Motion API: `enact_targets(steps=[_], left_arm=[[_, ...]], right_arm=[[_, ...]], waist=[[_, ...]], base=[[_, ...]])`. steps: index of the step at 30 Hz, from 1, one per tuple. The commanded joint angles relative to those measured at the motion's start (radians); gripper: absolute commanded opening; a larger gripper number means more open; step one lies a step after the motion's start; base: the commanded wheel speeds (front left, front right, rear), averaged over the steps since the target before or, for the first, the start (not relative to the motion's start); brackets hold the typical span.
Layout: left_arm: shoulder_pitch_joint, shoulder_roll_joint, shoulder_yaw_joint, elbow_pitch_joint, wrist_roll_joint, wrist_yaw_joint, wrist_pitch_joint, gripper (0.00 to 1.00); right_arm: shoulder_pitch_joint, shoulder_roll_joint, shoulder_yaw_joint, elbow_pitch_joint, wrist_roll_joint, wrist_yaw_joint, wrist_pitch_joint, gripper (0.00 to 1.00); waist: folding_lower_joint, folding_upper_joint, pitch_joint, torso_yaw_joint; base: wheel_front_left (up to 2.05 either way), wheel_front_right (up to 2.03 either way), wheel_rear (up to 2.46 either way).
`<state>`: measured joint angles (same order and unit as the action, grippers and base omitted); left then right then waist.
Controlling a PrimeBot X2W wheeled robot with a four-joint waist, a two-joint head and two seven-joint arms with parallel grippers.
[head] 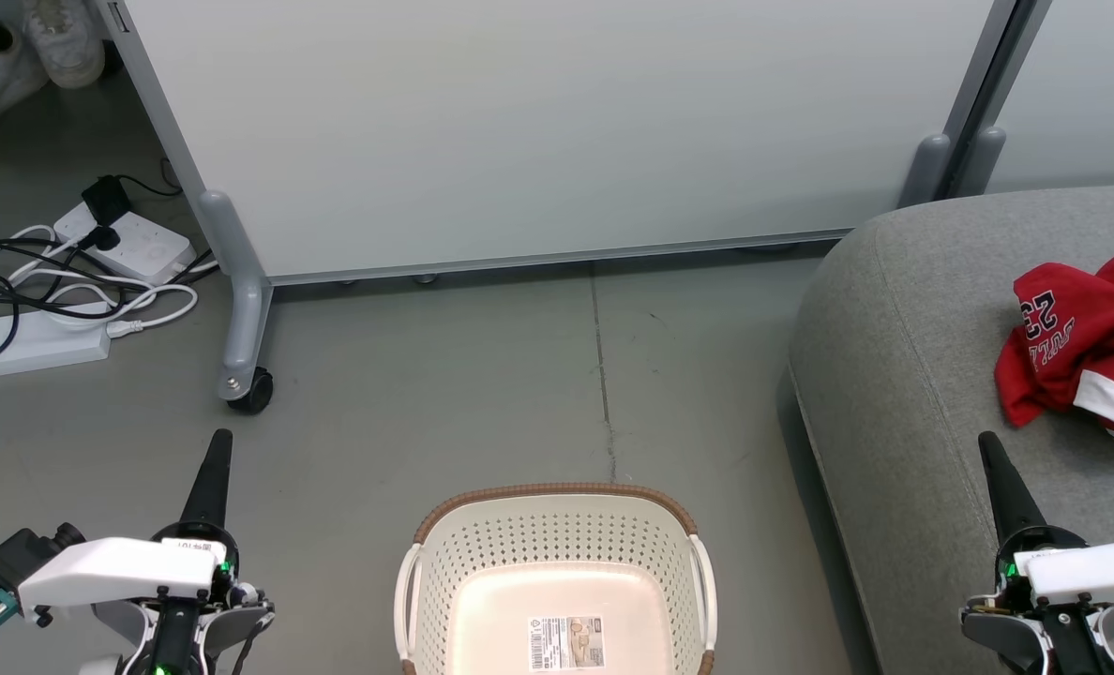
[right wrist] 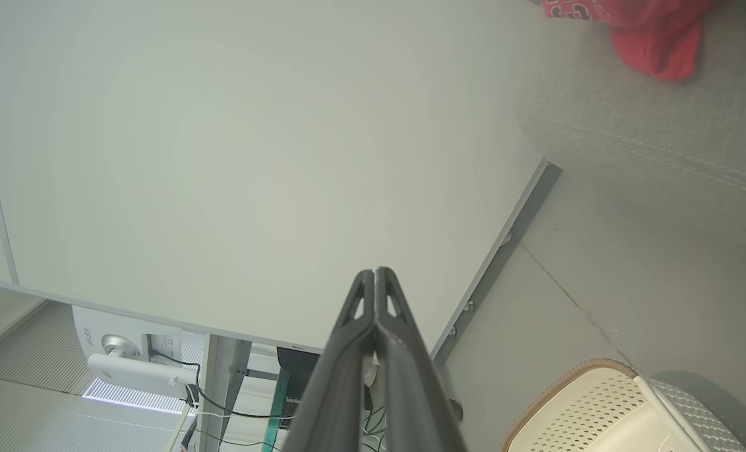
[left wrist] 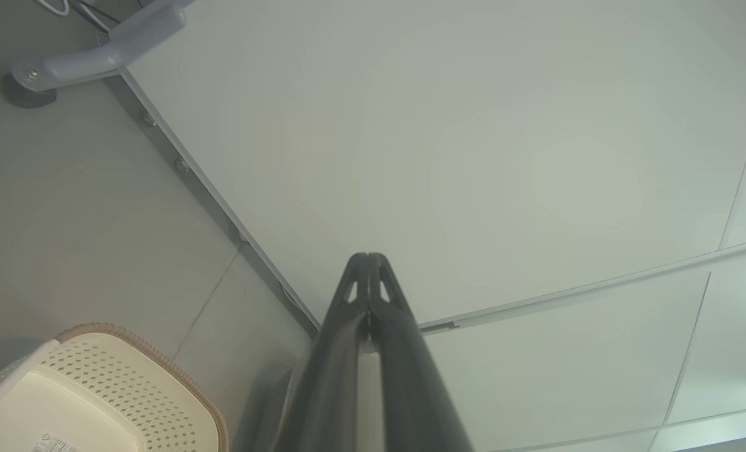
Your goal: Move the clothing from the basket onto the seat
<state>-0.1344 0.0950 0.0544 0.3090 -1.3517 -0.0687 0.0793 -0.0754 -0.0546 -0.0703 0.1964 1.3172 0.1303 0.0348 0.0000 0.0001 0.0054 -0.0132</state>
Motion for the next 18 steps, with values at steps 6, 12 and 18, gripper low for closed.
enact_targets(steps=[6, 12, 18], left_arm=[[-0.045, -0.004, 0.020, 0.012, -0.056, -0.018, 0.020, 0.00], [-0.056, -0.011, 0.028, 0.021, -0.086, -0.026, 0.034, 0.00], [-0.071, -0.018, 0.037, 0.033, -0.125, -0.035, 0.046, 0.00]], right_arm=[[-0.028, -0.004, -0.012, 0.011, 0.067, 0.001, 0.007, 0.00], [-0.031, -0.004, -0.018, 0.022, 0.106, 0.001, 0.008, 0.00], [-0.039, -0.003, -0.024, 0.033, 0.149, 0.001, 0.009, 0.00]], waist=[[0.0000, -0.0001, 0.001, 0.002], [0.0000, -0.0001, 0.001, 0.004], [0.0000, -0.0001, 0.002, 0.006]], base=[[0.00, 0.00, 0.00], [0.00, 0.00, 0.00], [0.00, 0.00, 0.00]])
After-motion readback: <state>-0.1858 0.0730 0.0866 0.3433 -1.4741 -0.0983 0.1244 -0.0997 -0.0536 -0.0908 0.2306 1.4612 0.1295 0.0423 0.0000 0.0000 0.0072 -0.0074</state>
